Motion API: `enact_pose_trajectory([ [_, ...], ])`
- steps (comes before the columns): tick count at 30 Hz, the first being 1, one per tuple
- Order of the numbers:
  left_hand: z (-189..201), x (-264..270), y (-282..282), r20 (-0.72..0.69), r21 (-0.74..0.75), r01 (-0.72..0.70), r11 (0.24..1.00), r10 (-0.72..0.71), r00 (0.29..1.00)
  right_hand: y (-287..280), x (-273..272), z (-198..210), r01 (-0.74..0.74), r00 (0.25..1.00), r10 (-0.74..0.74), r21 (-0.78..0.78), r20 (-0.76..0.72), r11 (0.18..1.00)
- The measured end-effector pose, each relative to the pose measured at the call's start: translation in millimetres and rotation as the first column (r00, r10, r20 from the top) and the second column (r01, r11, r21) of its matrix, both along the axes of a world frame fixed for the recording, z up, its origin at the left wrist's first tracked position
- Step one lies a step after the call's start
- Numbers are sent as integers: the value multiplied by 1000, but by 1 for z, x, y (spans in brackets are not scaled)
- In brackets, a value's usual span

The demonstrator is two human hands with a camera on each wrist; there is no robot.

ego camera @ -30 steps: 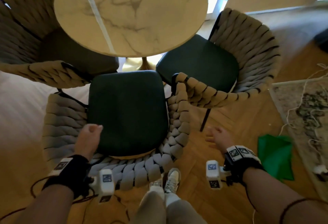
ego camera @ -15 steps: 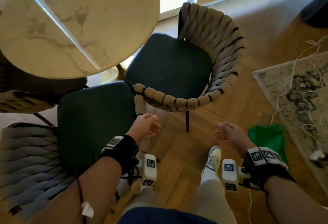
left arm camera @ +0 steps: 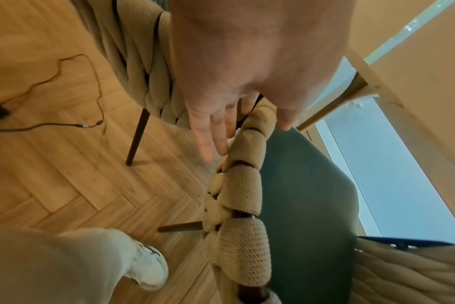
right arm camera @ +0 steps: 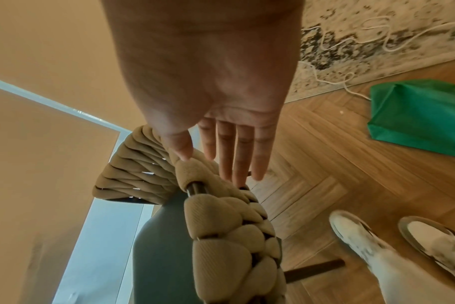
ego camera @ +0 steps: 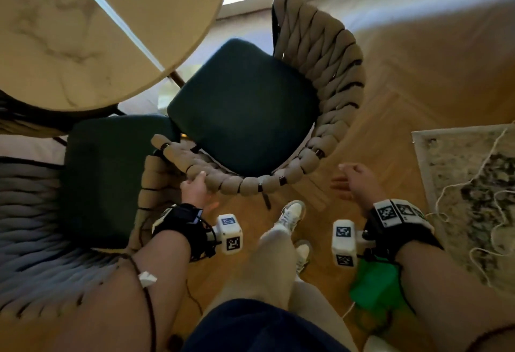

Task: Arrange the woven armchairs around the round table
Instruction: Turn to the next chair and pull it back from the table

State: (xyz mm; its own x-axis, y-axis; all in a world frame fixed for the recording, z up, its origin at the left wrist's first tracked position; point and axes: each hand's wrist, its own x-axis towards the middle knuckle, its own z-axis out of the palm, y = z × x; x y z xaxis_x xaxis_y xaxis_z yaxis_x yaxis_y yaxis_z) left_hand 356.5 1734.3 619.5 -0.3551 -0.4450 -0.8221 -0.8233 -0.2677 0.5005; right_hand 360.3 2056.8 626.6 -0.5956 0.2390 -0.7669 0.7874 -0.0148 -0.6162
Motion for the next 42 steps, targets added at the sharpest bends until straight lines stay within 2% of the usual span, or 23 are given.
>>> enact_pose_trajectory([
  [2, -25, -5, -4, -10, 0, -85, 996, 85, 996, 14, -39, -6, -50, 999, 50, 59, -5, 997],
  [3, -58, -3, -17, 3, -3, -128, 992, 128, 992, 22, -59, -11, -67, 998, 69, 99, -9, 993],
  [4, -74, -2, -20, 52, -18, -150, 989, 150, 987, 28, -79, -13, -82, 997, 81, 138, 9, 987],
  [6, -88, -4, -17, 87, -58, -198, 978, 203, 975, 37, -116, -17, -100, 995, 95, 164, 38, 981],
  [7, -92, -5, -16, 54, -87, -214, 973, 219, 974, 40, -133, -22, -121, 992, 115, 162, 49, 979],
  [8, -87, -14, -3, 34, -112, -252, 961, 257, 966, 44, -157, -21, -170, 985, 161, 153, 70, 974],
  [11, -43, -28, 32, 95, -149, -262, 953, 278, 956, 51, -176, -35, -188, 978, 165, 195, 129, 963],
  [14, -28, -43, 66, 84, -211, -319, 924, 343, 936, 63, -203, -29, -116, 989, 92, 213, 118, 970],
  [18, -33, -66, 110, 95, -85, -319, 944, 327, 940, 91, -244, -31, -153, 988, 137, 308, 72, 939],
  [20, -44, -76, 127, 104, -66, -348, 935, 354, 930, 114, -270, -46, -164, 985, 173, 397, 14, 903],
  [23, -47, -105, 158, 113, -58, -375, 925, 379, 918, 144, -316, -34, -300, 949, 310, 473, 59, 828],
  [25, -40, -130, 180, 101, -69, -396, 916, 401, 910, 162, -342, -28, -316, 947, 311, 427, 83, 847],
  [28, -36, -164, 209, 73, -78, -434, 897, 440, 895, 182, -382, -29, -326, 941, 338, 336, 25, 884],
  [33, -34, -201, 249, 67, -84, -495, 865, 500, 863, 206, -444, -27, -432, 891, 455, 329, 7, 840],
  [40, -34, -255, 300, 81, -53, -544, 837, 547, 833, 228, -537, -36, -479, 868, 496, 269, 4, 836],
  [42, -32, -274, 307, 82, -63, -554, 830, 558, 826, 229, -563, -36, -512, 846, 533, 287, 9, 809],
])
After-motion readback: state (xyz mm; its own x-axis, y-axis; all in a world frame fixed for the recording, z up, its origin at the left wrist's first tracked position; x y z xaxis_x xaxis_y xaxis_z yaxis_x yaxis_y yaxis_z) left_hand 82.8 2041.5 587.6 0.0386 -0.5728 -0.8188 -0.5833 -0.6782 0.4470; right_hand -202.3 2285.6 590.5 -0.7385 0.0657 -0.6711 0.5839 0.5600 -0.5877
